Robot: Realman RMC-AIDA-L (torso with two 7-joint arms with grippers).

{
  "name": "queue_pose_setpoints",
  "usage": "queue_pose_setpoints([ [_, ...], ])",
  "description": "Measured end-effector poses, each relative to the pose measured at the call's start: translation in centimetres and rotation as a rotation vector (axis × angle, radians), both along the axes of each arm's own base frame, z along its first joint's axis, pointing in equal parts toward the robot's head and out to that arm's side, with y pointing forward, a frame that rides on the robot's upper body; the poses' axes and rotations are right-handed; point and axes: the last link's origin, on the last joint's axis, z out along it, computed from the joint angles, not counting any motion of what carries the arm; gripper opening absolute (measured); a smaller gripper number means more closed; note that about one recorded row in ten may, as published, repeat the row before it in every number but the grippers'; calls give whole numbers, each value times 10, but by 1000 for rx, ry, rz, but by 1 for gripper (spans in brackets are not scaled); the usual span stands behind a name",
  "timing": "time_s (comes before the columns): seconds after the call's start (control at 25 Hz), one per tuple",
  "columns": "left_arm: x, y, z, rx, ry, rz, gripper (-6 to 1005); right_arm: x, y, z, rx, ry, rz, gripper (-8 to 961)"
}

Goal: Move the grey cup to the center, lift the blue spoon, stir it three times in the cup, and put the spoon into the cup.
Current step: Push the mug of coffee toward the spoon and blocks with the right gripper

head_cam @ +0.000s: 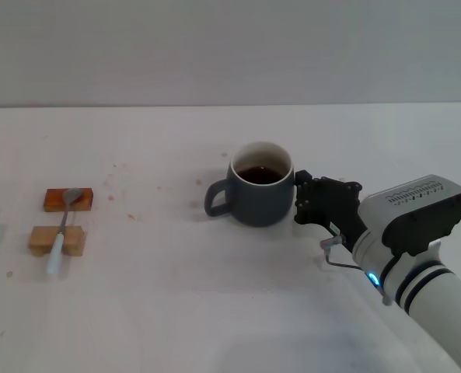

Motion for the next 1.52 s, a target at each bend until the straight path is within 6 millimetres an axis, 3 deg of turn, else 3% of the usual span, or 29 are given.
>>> queue_pose_setpoints([
  [0.4, -1, -1, 0, 0, 0, 3, 756, -11, -5, -8, -34, 10, 35, -1],
  [0.84, -1, -2, 0, 0, 0, 6, 748, 2, 2, 3, 14, -4, -1, -1],
  [1.52, 0, 0, 0, -1, 1, 1, 737, -10, 5, -1, -2, 6, 26, -1],
])
